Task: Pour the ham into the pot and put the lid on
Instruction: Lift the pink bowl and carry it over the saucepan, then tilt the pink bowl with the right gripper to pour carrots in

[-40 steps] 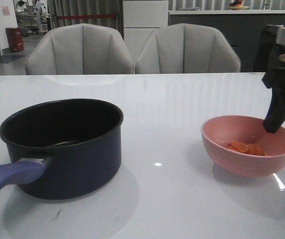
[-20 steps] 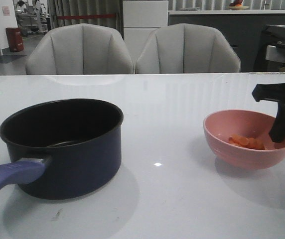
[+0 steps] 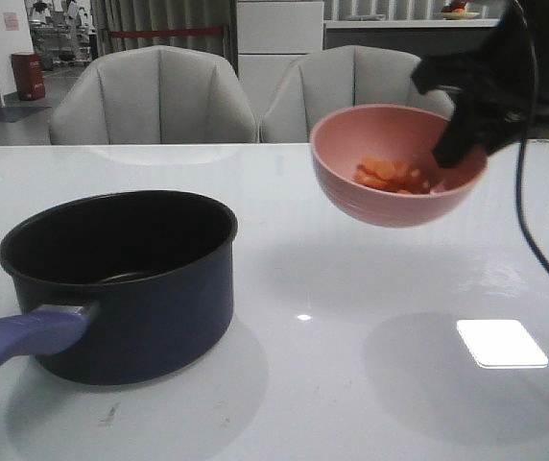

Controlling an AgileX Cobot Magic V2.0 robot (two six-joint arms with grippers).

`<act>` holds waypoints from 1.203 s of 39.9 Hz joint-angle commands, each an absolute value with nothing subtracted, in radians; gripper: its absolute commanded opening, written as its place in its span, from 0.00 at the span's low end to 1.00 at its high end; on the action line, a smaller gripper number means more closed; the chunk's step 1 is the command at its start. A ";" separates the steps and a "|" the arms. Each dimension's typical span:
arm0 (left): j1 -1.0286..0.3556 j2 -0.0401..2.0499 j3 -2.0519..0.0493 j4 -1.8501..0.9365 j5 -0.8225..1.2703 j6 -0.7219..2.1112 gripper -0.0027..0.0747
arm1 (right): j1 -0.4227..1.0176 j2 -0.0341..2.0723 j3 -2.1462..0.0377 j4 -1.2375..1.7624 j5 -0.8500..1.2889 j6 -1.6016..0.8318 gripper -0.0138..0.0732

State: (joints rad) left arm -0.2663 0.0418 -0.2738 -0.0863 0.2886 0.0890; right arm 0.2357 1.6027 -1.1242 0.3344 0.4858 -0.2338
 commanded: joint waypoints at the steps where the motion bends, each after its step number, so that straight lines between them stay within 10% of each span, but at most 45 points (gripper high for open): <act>1: -0.275 0.054 -0.302 -0.091 0.204 0.082 0.55 | 0.324 1.536 -1.160 0.337 0.332 -0.267 0.32; 41: -0.275 0.054 -0.302 -0.091 0.204 0.082 0.55 | 0.695 1.792 -1.015 -0.029 -1.289 -0.509 0.32; 48: -0.275 0.054 -0.302 -0.091 0.204 0.082 0.55 | 0.695 1.811 -1.006 -0.055 -1.300 -0.548 0.32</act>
State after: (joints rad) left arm -0.2663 0.0414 -0.2738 -0.0863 0.2869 0.0890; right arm 0.6953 1.8490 -0.9824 -0.0334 -1.0939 -0.5195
